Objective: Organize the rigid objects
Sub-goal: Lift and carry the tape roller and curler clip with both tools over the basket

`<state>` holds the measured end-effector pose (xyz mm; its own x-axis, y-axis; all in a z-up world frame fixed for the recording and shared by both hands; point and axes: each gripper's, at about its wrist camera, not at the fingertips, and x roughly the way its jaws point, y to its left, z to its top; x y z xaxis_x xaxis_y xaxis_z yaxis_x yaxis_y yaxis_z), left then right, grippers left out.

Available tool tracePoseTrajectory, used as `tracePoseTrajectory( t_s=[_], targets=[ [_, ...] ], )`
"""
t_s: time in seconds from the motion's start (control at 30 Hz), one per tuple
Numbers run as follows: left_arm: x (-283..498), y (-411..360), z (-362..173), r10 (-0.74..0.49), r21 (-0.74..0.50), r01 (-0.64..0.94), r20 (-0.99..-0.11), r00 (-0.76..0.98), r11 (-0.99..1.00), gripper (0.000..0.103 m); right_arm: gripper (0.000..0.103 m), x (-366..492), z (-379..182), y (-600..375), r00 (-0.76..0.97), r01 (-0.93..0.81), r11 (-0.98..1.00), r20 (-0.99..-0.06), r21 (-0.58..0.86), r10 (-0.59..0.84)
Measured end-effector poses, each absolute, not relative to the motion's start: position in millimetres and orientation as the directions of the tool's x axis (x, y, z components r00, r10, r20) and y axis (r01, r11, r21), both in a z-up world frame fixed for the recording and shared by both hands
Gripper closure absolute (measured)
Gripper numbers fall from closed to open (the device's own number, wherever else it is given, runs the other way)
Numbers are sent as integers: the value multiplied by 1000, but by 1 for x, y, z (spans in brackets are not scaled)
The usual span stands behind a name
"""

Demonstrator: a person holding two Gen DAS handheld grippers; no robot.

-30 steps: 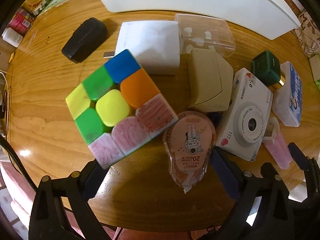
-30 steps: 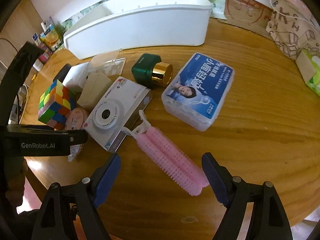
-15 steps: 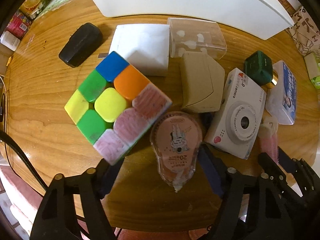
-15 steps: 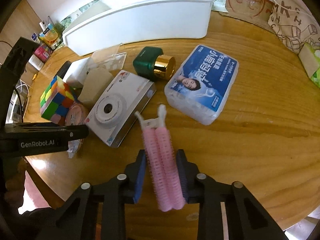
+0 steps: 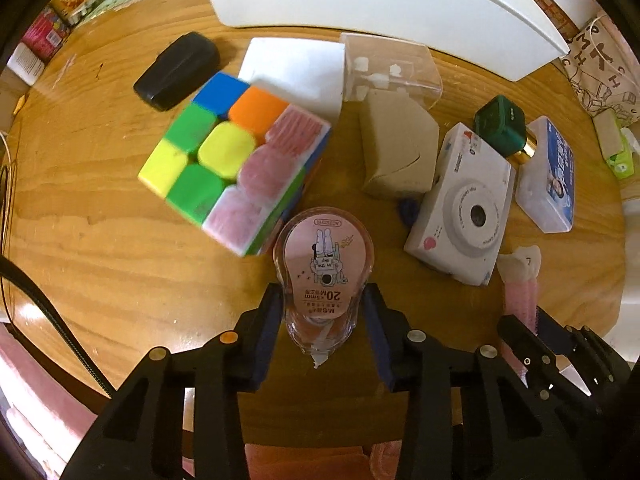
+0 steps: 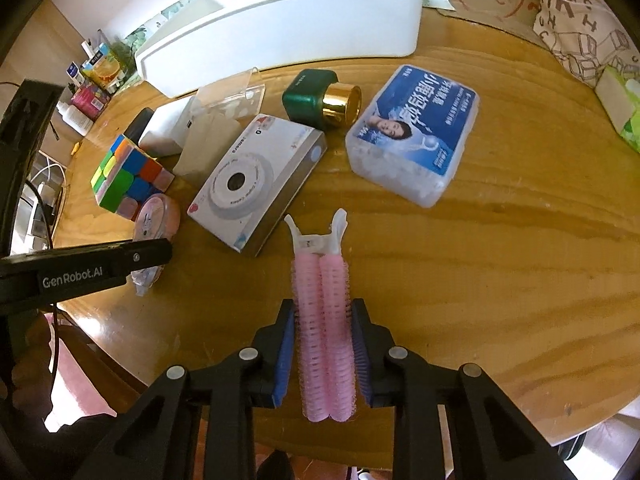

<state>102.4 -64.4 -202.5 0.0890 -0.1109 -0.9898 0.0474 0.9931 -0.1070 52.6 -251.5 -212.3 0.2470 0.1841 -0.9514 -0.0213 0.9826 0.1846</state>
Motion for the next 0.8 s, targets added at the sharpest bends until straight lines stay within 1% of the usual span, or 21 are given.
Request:
tracePoseTrajectory(
  t_s=[0.1,0.4,0.57,0.67,0.8],
  targets=[
    [94,-62,-201,-105,-101,53,-991,85,993,59,76,51,-212,-254,245,-1,980,-950,200,194],
    [65,-46,-197,-150,-149,14,-985,85,989,60,77,41,-206,-264,247,63,967,-942,248,225],
    [39,-41,-185,-178,-181,-10,-976,127,983,60,77,33,-195,-268,277,69,963,-932,260,232],
    [14,-17,-164,-205,-212,-22,-964,168,977,60,77,30,-186,-269,299,64,961,-924,269,239],
    [9,-1,-147,-238,-250,-26,-943,235,968,60,77,24,-174,-270,332,51,962,-913,270,238]
  ],
)
